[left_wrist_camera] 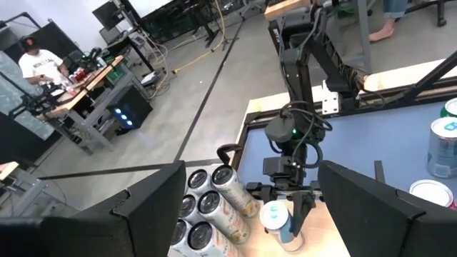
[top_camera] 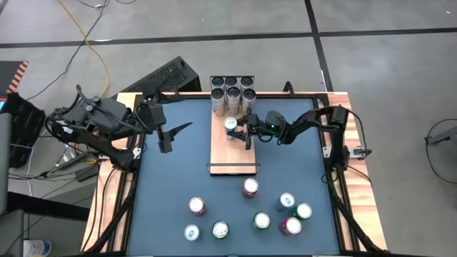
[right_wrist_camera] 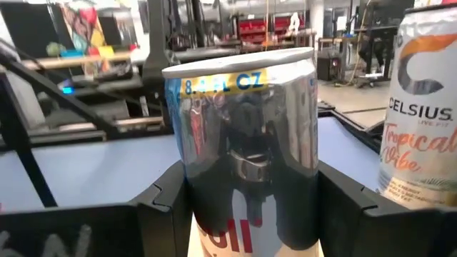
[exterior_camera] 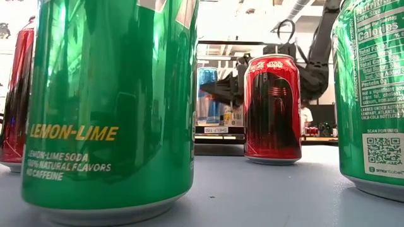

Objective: Place canned beverage on shelf
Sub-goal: Put the top left blue soda can on the shelf

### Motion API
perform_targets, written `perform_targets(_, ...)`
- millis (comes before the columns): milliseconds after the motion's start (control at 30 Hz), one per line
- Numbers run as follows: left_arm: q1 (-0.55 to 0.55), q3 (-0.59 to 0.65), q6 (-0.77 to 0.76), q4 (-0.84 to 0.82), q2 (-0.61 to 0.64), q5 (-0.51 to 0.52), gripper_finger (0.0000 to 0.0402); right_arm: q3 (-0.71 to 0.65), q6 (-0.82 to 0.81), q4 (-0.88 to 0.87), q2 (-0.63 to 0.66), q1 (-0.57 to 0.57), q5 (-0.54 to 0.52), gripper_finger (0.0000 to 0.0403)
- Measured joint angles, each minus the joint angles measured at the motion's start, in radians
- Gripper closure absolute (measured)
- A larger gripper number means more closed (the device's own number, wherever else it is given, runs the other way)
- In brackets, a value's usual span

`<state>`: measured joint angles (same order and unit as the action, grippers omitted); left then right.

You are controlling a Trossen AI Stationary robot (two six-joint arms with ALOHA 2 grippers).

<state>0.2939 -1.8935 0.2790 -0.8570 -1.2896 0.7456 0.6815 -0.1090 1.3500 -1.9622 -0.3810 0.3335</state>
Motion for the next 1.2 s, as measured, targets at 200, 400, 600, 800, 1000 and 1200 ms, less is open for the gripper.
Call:
perform_targets(200, 0.0, 0.0, 0.008, 0.0, 0.0, 0.003, 0.0097, 0.0, -0.021, 0.038, -0.039, -0.001, -0.029, 0.0193)
perform_targets(400, 0.0, 0.0, 0.003, 0.001, 0.0, 0.003, 0.0097, 0.002, -0.018, 0.016, -0.037, 0.001, -0.03, 0.0163)
perform_targets(600, 0.0, 0.0, -0.004, 0.001, 0.0, 0.0, 0.0097, 0.002, -0.014, 0.002, -0.037, 0.002, -0.054, 0.0132)
perform_targets(800, 0.0, 0.0, -0.005, 0.0, 0.0, 0.0, 0.0097, 0.001, -0.014, -0.014, -0.038, 0.001, -0.054, 0.0111)
perform_targets(1000, 0.0, 0.0, -0.007, -0.005, 0.0, 0.0, 0.0097, 0.001, -0.014, -0.013, -0.038, 0.001, -0.053, 0.0092)
perform_targets(1200, 0.0, 0.0, -0.023, -0.025, 0.0, -0.001, 0.0097, 0.001, -0.014, -0.051, -0.037, 0.001, -0.052, 0.0087)
